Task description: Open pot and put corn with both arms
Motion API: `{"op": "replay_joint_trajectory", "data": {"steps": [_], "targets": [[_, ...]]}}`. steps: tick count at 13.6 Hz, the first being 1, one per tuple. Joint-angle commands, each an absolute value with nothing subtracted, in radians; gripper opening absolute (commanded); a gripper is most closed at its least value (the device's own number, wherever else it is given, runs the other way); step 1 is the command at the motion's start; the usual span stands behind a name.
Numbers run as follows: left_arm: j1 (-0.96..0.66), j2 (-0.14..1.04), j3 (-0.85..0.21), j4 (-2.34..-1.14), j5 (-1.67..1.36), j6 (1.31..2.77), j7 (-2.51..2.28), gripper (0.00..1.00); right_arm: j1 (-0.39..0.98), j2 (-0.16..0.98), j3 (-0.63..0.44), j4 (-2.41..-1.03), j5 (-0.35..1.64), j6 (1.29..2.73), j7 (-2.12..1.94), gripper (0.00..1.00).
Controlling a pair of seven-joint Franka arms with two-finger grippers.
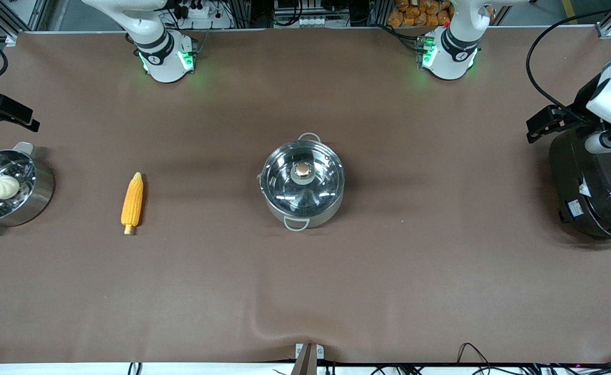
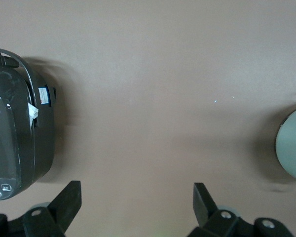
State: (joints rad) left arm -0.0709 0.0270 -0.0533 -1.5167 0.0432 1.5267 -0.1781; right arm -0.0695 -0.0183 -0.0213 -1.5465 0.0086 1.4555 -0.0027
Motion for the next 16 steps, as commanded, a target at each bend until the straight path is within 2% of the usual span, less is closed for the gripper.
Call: {"op": "replay_joint_trajectory", "data": {"steps": [1,4,6,9,14,16], "targets": [[-0.067,0.012,-0.055,-1.512,0.018,1.508,-0.156,1.00,-0.067,-0.032,-0.020,-1.565,0.003,1.462,0.005,1.00],[-0.070,0.023,-0.077,-1.506,0.032,1.508,-0.158,1.00,-0.066,-0.031,-0.020,-1.565,0.003,1.463,0.005,1.00],[-0.075,0.072,-0.078,-1.462,0.029,1.509,-0.155,1.00,-0.066,-0.028,-0.020,-1.565,0.003,1.463,0.005,1.00],[-0.170,0.113,-0.095,-1.470,0.023,1.519,-0.189,1.00,-0.067,0.032,-0.018,-1.594,0.005,1.497,0.002,1.00],[-0.385,0.219,-0.101,-1.467,0.015,1.609,-0.532,1.00,-0.038,0.116,-0.020,-1.863,0.003,1.811,0.002,1.00],[-0.467,0.287,-0.101,-1.462,0.005,1.705,-0.709,1.00,-0.031,0.204,-0.020,-1.884,0.000,1.914,0.002,1.00]]}}
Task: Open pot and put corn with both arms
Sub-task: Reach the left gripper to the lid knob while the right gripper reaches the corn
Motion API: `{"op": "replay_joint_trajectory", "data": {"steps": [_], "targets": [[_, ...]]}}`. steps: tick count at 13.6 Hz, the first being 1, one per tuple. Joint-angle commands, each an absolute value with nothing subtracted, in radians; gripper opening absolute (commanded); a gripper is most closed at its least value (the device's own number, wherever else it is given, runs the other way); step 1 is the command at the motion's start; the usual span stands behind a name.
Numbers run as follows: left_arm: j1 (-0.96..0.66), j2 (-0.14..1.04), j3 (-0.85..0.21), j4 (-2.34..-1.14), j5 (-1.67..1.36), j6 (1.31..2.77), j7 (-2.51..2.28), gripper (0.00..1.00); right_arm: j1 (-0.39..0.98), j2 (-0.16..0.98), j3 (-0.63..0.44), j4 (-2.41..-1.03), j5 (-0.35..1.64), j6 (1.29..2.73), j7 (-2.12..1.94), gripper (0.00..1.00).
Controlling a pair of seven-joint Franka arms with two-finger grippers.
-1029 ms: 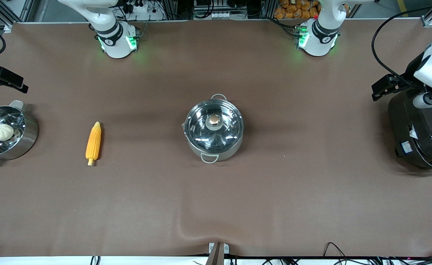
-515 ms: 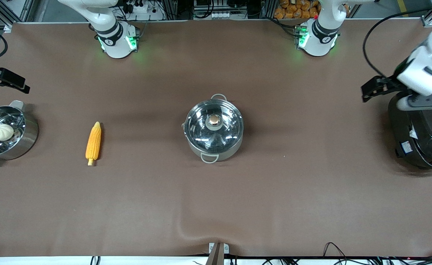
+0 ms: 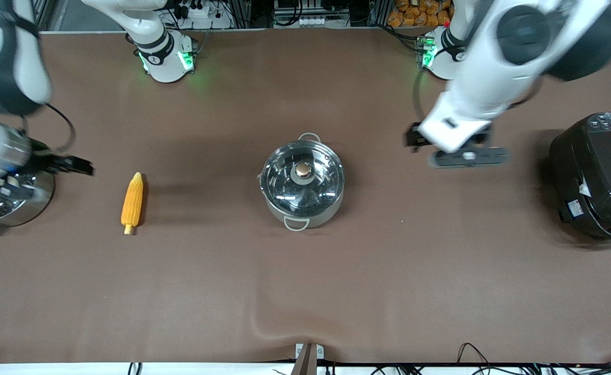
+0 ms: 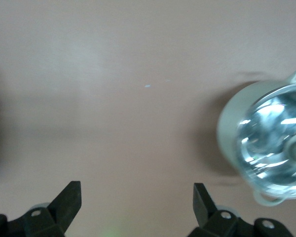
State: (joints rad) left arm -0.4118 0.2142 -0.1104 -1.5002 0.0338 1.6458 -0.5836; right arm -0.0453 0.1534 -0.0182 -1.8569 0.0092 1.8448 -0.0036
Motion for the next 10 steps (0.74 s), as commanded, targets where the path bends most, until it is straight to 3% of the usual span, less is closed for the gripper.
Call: {"op": "replay_joint_trajectory", "data": {"steps": [1,5,10], "targets": [[-0.506,0.322,-0.100,-1.459,0.006,1.757,-0.791,1.00,-0.031,0.251,-0.020,-1.884,-0.003,1.955,0.000,1.00],[-0.624,0.520,-0.091,-1.287,0.012,1.805,-1.023,1.00,-0.028,0.388,-0.020,-1.896,-0.009,2.119,-0.005,1.00],[-0.696,0.606,-0.086,-1.284,0.017,1.923,-1.100,1.00,-0.044,0.431,-0.021,-2.067,-0.012,2.434,-0.008,1.00]]}}
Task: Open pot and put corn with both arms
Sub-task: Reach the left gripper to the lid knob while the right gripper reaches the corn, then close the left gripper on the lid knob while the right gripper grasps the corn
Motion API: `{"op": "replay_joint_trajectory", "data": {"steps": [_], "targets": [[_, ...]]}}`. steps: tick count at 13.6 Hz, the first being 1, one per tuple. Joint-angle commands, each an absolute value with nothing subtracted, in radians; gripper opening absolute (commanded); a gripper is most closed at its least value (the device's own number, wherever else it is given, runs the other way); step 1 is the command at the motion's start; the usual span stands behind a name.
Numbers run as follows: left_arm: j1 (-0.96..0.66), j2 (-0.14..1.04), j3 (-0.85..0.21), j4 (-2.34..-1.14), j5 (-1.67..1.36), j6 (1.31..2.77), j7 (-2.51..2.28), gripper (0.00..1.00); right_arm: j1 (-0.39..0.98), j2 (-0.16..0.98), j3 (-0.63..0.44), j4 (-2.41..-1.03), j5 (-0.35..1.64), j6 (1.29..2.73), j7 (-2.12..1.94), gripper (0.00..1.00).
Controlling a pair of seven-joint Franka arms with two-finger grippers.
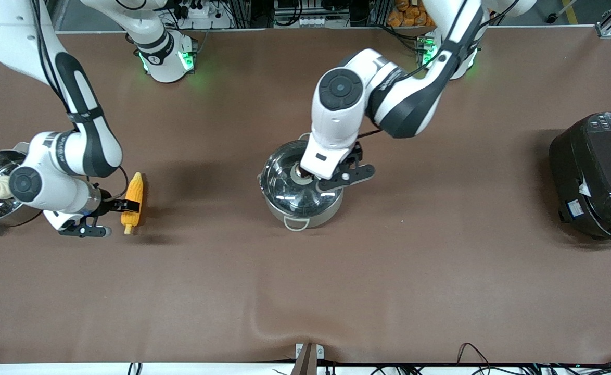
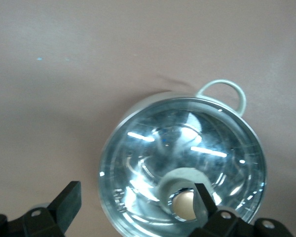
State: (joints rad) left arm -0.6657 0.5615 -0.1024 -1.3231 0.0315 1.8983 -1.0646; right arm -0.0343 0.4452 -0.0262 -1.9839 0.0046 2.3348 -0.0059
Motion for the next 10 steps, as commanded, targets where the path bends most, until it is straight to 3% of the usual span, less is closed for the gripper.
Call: {"op": "replay_joint_trajectory", "data": {"steps": [1,4,5,6,7,8,10], "targets": [[-0.716,0.617,-0.083,-1.284,0.024,1.927,-1.110,1.00,-0.044,0.442,-0.021,-2.078,-0.012,2.460,-0.009,1.00],[-0.742,0.634,-0.083,-1.285,0.028,1.950,-1.130,1.00,-0.067,0.475,-0.020,-2.079,-0.011,2.473,-0.057,1.00],[-0.744,0.638,-0.083,-1.285,0.028,1.956,-1.134,1.00,-0.074,0.480,-0.020,-2.083,-0.011,2.496,-0.073,0.92],[-0.750,0.647,-0.083,-1.287,0.028,1.966,-1.135,1.00,-0.075,0.480,-0.020,-2.083,-0.011,2.497,-0.092,0.42],[-0.759,0.652,-0.083,-1.289,0.028,1.977,-1.137,1.00,-0.075,0.480,-0.020,-2.083,-0.009,2.497,-0.094,0.13],[-0.764,0.661,-0.083,-1.289,0.029,1.979,-1.137,1.00,-0.074,0.479,-0.020,-2.083,-0.009,2.494,-0.094,0.02],[-0.764,0.666,-0.083,-1.290,0.029,1.991,-1.132,0.99,-0.066,0.463,-0.018,-2.083,-0.009,2.468,-0.092,0.02]]}}
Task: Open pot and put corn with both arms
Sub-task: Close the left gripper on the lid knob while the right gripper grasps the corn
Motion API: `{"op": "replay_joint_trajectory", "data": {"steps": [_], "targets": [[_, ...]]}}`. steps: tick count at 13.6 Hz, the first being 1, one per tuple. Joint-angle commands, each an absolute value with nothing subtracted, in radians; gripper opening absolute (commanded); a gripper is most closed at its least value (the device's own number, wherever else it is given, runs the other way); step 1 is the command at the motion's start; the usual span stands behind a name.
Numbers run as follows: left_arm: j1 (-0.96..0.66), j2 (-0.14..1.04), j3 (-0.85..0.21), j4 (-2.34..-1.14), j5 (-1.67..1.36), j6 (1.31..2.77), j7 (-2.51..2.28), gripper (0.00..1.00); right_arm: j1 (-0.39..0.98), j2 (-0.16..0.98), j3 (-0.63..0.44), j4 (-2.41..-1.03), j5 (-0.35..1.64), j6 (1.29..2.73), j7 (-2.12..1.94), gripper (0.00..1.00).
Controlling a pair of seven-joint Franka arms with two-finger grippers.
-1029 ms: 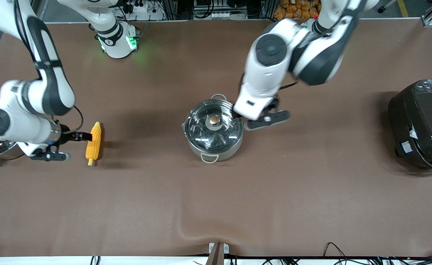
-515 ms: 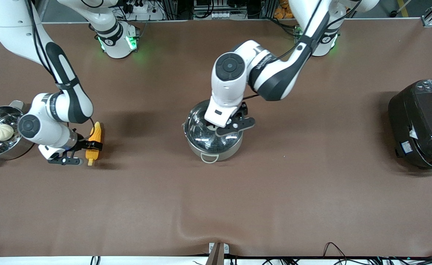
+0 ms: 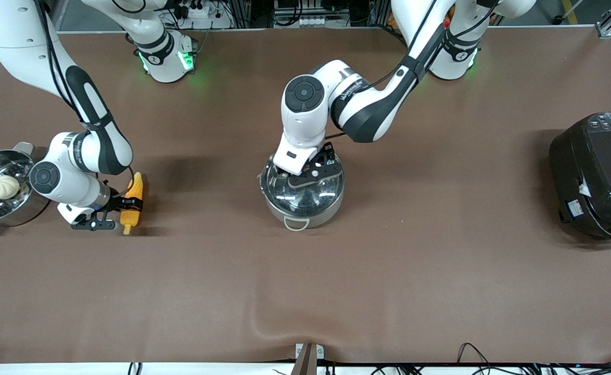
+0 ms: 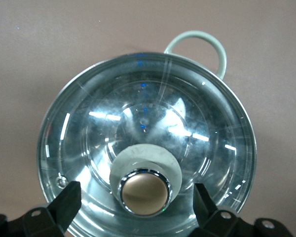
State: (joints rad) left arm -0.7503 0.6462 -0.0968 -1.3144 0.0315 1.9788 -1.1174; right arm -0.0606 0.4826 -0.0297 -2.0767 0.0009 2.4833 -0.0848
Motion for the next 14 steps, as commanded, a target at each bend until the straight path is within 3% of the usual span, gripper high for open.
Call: {"op": "replay_joint_trajectory", "data": {"steps": [1,5,11,14], "targets": [[-0.764,0.672,-0.083,-1.290,0.029,1.991,-1.128,0.97,-0.061,0.448,-0.018,-2.080,-0.008,2.430,-0.092,0.02],[-0.764,0.672,-0.086,-1.293,0.049,1.991,-1.126,0.87,-0.005,0.373,-0.017,-2.039,0.003,2.262,-0.078,0.02],[-0.772,0.673,-0.087,-1.301,0.052,1.991,-1.129,0.74,0.070,0.365,-0.011,-1.760,0.084,1.849,-0.077,0.02],[-0.776,0.673,-0.089,-1.301,0.052,1.991,-1.126,0.64,0.109,0.368,-0.011,-1.671,0.118,1.752,-0.014,0.01]]}}
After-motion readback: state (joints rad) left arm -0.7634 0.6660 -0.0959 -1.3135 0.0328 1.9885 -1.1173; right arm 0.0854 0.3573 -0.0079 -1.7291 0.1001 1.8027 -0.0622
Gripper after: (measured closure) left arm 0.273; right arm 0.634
